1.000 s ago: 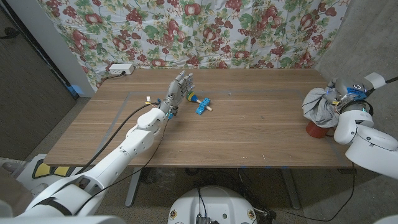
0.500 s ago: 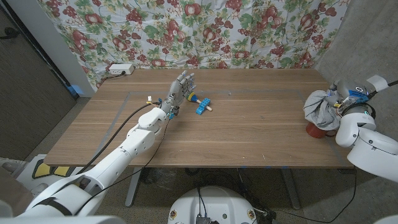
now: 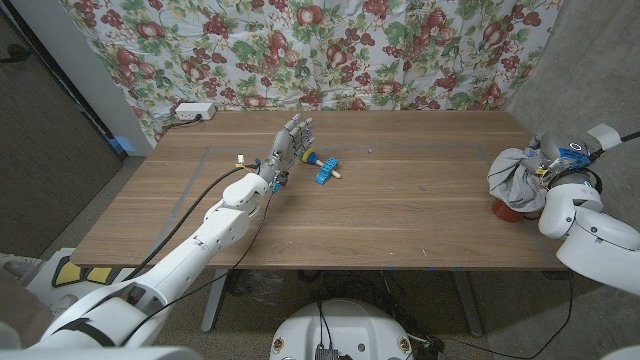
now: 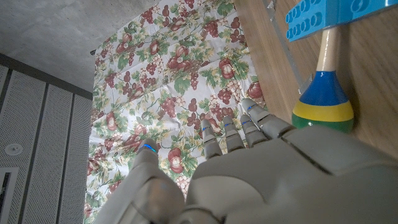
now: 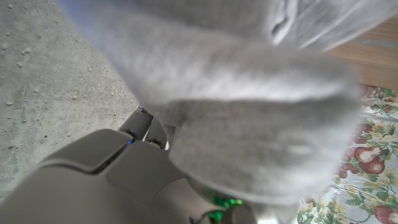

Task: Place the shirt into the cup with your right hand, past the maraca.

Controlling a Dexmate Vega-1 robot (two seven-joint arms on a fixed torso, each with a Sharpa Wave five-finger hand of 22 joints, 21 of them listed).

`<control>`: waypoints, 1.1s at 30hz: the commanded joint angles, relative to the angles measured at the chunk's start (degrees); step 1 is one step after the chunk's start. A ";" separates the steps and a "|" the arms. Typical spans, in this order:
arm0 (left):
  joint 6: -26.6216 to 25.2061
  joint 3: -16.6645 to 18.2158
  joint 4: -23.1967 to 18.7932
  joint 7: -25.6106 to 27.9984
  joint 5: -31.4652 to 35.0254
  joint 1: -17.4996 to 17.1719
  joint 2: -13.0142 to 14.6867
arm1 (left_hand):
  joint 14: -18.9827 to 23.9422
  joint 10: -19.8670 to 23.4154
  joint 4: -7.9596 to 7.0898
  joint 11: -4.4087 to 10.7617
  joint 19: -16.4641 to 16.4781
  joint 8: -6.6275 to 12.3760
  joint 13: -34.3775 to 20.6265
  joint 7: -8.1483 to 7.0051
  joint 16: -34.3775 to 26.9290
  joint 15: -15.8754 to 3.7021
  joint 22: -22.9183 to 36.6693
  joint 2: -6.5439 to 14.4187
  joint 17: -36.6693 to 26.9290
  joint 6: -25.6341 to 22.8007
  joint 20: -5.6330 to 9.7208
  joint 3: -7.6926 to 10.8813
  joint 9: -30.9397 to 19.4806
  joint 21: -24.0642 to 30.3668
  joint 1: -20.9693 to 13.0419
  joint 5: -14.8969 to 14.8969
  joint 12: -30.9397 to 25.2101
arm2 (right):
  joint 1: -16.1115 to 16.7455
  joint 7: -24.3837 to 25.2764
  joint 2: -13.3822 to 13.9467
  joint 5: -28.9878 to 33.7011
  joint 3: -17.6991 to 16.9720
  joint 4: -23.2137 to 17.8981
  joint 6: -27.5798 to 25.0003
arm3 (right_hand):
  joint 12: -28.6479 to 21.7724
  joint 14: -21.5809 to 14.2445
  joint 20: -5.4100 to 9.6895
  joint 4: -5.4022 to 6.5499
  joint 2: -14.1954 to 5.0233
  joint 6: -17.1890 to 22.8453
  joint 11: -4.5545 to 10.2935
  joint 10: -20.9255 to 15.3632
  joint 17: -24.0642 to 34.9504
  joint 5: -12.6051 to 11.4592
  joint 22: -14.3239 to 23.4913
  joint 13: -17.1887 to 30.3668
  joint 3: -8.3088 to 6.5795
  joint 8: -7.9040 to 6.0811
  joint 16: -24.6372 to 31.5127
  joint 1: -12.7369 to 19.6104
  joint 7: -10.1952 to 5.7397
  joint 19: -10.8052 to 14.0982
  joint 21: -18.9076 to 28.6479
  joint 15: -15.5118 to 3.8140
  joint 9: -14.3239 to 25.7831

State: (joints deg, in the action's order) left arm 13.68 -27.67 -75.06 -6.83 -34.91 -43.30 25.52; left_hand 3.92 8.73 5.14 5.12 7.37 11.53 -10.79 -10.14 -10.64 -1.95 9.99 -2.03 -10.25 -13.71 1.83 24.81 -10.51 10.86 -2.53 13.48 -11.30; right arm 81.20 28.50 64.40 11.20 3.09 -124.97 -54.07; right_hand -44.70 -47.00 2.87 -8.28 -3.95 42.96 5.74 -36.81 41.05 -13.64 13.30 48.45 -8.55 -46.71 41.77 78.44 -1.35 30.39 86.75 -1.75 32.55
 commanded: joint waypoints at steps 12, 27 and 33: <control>0.49 0.25 1.97 -1.97 -0.91 0.83 -0.17 | 0.12 0.27 0.44 -0.10 0.14 -0.29 -0.13 0.19 -0.17 -1.52 0.24 0.11 -0.14 -0.42 0.23 0.04 -0.24 0.50 0.24 -0.05 -0.38 | -2.53 0.71 -0.83 0.41 4.60 -1.00 -5.10 | 0.27 -4.71 8.27 0.11 -0.90 0.45 0.49 -1.10 1.13 0.04 -0.85 0.57 -0.48 -0.31 0.63 -0.05 -0.51 -0.33 1.41 -11.71 0.45; 0.92 0.49 3.40 -3.09 -1.22 1.44 -0.18 | 0.17 0.19 0.46 -0.14 0.12 -0.28 -0.13 0.18 -0.19 -1.62 0.24 0.13 -0.14 -0.49 0.20 0.01 -0.24 0.49 0.27 -0.07 -0.34 | -4.13 2.15 -2.40 -0.95 7.56 -1.53 -7.35 | 1.62 -3.95 7.87 0.59 -0.97 0.51 0.44 -1.44 0.40 0.00 -1.05 -0.76 -0.81 1.02 -0.63 -1.75 -1.24 -2.07 0.69 -11.77 -1.59; 1.10 0.34 4.00 -3.68 -1.17 1.98 -0.41 | 0.18 0.24 0.47 -0.04 0.16 -0.28 -0.13 0.14 -0.19 -1.60 0.24 0.14 -0.14 -0.50 0.22 0.00 -0.25 0.50 0.28 -0.07 -0.36 | -3.85 2.95 -2.85 -1.59 7.93 -1.75 -7.49 | 2.30 -3.63 7.75 0.92 -0.95 0.59 0.48 -1.42 -0.04 -0.01 -1.19 -1.37 -0.75 1.33 -1.11 -2.83 -1.18 -2.58 0.31 -11.77 -2.27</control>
State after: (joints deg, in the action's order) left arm 14.46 -27.27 -72.12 -9.59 -35.99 -42.04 25.40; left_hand 3.92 8.73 5.39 5.12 7.37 11.53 -10.79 -10.14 -10.64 -1.95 9.99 -2.03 -10.25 -13.71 1.83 24.56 -10.51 10.86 -2.53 13.47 -11.30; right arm 77.48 30.30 62.41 10.75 9.82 -126.33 -60.70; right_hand -42.76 -47.09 2.70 -7.77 -5.14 43.28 6.14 -37.83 41.13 -13.44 12.06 47.36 -9.03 -45.54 40.81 76.57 -2.26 28.31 87.46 -1.66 30.49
